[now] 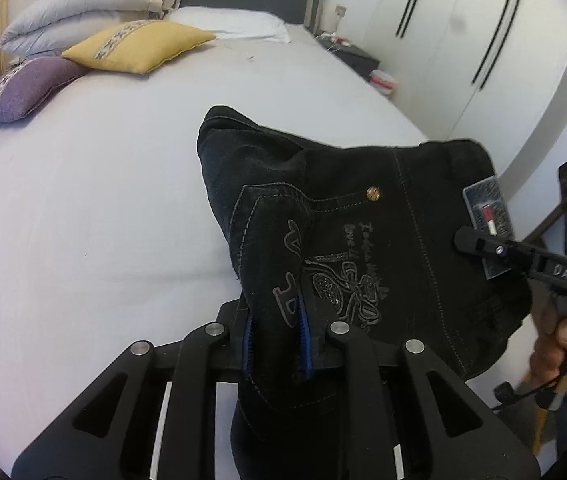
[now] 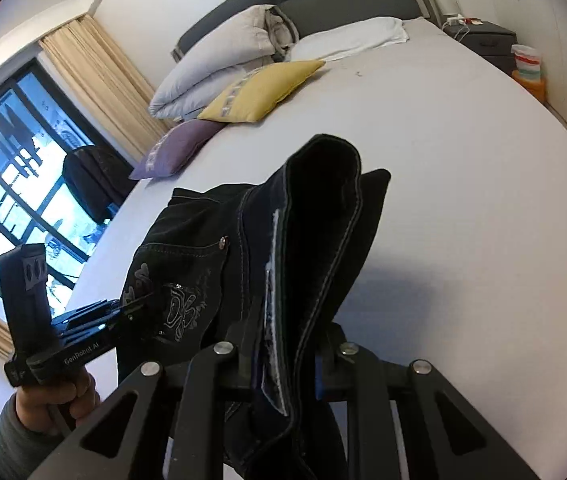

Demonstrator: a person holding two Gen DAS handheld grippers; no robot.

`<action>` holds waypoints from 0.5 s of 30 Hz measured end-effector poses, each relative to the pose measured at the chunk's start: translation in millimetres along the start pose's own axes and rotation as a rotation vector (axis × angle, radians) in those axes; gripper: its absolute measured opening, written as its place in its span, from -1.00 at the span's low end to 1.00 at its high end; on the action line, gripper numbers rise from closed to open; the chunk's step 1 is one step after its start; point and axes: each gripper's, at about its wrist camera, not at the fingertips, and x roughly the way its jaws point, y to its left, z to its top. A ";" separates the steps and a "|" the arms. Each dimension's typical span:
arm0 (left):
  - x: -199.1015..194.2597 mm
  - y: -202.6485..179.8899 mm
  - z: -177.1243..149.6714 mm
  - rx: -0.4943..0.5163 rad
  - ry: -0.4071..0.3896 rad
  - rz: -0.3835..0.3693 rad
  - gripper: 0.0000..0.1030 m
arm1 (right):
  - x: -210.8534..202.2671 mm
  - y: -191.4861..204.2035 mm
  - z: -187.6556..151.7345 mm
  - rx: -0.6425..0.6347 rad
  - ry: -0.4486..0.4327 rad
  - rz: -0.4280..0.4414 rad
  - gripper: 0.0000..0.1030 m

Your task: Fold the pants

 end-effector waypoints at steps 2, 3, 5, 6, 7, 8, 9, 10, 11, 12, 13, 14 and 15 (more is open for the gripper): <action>22.6 -1.6 2.5 -0.003 0.025 0.016 -0.67 | 18.8 -19.6 6.3 0.037 0.023 -0.010 -0.60; 44.4 -14.9 5.0 -0.004 0.045 0.024 -0.67 | 26.4 -27.4 6.9 0.052 0.033 -0.016 -0.60; 66.3 -19.5 1.2 0.004 0.075 0.035 -0.67 | 44.9 -46.5 4.5 0.084 0.059 -0.032 -0.60; 77.0 -21.3 -0.4 0.012 0.089 0.045 -0.67 | 53.3 -54.6 2.2 0.095 0.075 -0.044 -0.60; 85.4 -23.1 -1.3 0.016 0.095 0.058 -0.65 | 61.4 -63.5 -0.6 0.109 0.088 -0.058 -0.59; 92.3 -24.8 -0.7 0.016 0.098 0.065 -0.62 | 66.0 -69.0 -2.8 0.116 0.091 -0.063 -0.58; 98.6 -23.9 -1.1 0.014 0.098 0.069 -0.60 | 70.4 -75.7 -6.3 0.122 0.087 -0.063 -0.56; 100.4 -21.9 -2.6 0.015 0.098 0.072 -0.58 | 72.5 -79.7 -8.2 0.127 0.084 -0.060 -0.53; 102.6 -22.4 -2.5 0.018 0.098 0.078 -0.56 | 73.6 -81.4 -9.6 0.127 0.083 -0.058 -0.52; 104.5 -23.3 -2.5 0.023 0.099 0.084 -0.55 | 74.7 -83.1 -11.4 0.125 0.082 -0.058 -0.47; 105.6 -23.2 -3.0 0.026 0.098 0.090 -0.53 | 75.6 -84.4 -12.5 0.124 0.081 -0.059 -0.43; 104.3 -20.2 -4.4 0.025 0.097 0.093 -0.49 | 76.4 -85.3 -13.6 0.125 0.080 -0.061 -0.42; 105.6 -19.3 -5.5 0.022 0.096 0.098 -0.48 | 77.1 -85.7 -13.8 0.126 0.079 -0.067 -0.36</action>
